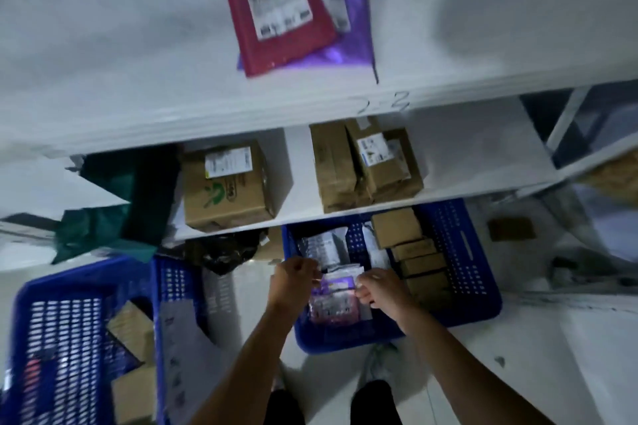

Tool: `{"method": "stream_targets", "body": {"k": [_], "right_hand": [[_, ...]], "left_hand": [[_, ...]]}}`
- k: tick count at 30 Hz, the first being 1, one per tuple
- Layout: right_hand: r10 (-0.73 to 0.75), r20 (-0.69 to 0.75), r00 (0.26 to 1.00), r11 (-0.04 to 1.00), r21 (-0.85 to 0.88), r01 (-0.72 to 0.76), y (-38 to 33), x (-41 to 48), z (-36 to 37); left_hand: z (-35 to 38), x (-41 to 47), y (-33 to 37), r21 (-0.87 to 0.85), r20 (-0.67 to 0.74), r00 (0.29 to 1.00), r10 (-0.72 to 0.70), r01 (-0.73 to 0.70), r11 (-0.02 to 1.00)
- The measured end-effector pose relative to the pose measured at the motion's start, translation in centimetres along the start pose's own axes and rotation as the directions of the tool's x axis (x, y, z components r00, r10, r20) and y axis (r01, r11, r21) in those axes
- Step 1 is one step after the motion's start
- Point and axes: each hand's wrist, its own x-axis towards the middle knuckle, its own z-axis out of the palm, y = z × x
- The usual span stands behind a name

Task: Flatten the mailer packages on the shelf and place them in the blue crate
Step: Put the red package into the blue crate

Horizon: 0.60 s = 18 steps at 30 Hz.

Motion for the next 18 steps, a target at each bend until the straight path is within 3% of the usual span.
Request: {"method": "stream_targets", "body": {"k": [9,12,15,18], "right_hand": [[-0.211,-0.101,0.972,0.976,0.040,0.216,-9.6,-10.0,-2.7],[-0.293,-0.180,0.939,0.953,0.022,0.302,-12.3,-12.3,-3.9],[-0.363,-0.196,0.911,0.931,-0.030,0.364,-14.6,-14.0,-5.1],[-0.453,-0.198,0.869,0.891,-0.139,0.433,-17.0,-14.7,-5.9]], "left_hand": [[-5.4,-7.0,11.6,-0.175,-0.055,0.992,0.113,-0.121,0.977],[-7.1,-8.4,14.7,-0.073,-0.082,0.964,0.254,-0.260,0.963],[-9.0,-9.3,18.2,0.125,-0.124,0.883,0.453,-0.439,0.890],[-10.7,-9.3,21.5,0.258,-0.131,0.814,0.566,-0.523,0.812]]}}
